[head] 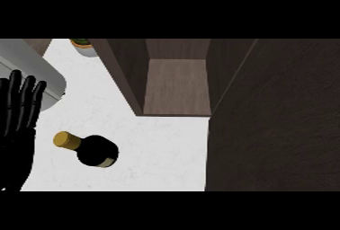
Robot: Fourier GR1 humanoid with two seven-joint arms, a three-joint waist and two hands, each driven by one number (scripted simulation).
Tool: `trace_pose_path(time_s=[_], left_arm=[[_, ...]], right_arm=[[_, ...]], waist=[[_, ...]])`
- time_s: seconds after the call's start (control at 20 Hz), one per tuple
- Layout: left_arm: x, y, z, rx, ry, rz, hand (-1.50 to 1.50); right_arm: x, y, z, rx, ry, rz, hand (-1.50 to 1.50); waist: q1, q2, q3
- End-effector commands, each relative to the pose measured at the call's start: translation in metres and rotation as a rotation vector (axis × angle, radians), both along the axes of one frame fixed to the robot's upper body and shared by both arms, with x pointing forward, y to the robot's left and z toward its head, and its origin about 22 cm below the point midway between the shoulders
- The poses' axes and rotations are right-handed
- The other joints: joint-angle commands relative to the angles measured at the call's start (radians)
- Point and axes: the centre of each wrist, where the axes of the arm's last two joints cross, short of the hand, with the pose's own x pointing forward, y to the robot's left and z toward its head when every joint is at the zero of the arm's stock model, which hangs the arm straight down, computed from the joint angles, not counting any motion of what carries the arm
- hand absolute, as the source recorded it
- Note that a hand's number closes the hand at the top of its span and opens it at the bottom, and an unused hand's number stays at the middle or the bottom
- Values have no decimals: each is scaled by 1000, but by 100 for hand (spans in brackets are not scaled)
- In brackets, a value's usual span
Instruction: Pick up the wine, place it into the cabinet and close the cabinet
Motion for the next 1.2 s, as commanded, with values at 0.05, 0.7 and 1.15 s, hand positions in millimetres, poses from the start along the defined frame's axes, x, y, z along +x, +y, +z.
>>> trace_pose_path(time_s=[0.05,0.7,1.15], left_arm=[[7,-10,-3,20,41,-246,-150],[-27,-52,31,-21,394,-920,-150],[-75,-45,71,-32,406,-906,-150]], right_arm=[[-7,3,-5,2,31,3,-150],[-86,23,22,9,175,342,-150],[-122,21,48,-2,215,360,-150]], waist=[[-17,-13,12],[-22,-20,13],[-12,-19,12]])
